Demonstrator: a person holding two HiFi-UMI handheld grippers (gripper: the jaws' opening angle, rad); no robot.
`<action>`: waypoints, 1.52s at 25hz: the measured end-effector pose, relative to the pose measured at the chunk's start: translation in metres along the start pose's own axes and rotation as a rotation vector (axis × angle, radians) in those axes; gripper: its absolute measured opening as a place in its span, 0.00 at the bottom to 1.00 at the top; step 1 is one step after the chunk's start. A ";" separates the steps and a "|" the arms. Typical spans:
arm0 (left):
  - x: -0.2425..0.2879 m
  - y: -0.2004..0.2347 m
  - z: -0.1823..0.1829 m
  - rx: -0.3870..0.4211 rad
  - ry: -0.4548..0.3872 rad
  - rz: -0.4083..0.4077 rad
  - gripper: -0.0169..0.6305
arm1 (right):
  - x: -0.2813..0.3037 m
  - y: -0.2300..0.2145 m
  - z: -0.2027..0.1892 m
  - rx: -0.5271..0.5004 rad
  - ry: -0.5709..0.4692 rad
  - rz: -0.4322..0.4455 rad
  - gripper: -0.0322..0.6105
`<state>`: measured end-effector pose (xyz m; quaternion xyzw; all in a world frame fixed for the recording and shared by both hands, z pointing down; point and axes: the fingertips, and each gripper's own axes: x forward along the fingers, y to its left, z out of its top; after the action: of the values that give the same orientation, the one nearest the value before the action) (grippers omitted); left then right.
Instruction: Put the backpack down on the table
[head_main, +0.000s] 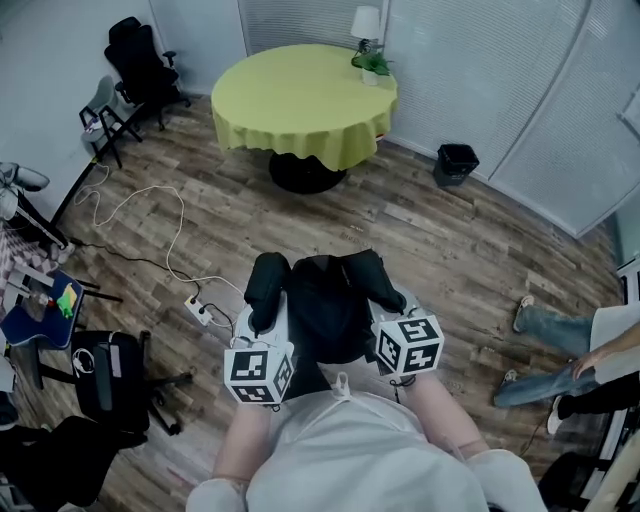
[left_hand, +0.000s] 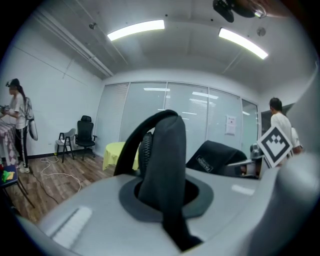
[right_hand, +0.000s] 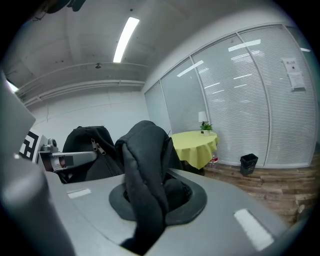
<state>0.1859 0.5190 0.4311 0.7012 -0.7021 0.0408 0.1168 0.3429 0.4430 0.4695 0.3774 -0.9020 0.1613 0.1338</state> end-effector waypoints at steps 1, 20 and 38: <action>0.007 0.005 0.000 -0.004 0.005 -0.002 0.06 | 0.007 -0.001 0.001 -0.001 0.006 0.000 0.11; 0.211 0.162 0.073 -0.011 0.033 -0.148 0.06 | 0.233 -0.012 0.109 0.018 -0.001 -0.093 0.11; 0.334 0.270 0.093 -0.040 0.079 -0.055 0.06 | 0.404 -0.029 0.151 0.050 0.043 -0.025 0.11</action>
<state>-0.0893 0.1767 0.4439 0.7157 -0.6781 0.0510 0.1595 0.0715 0.1072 0.4841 0.3882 -0.8899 0.1901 0.1460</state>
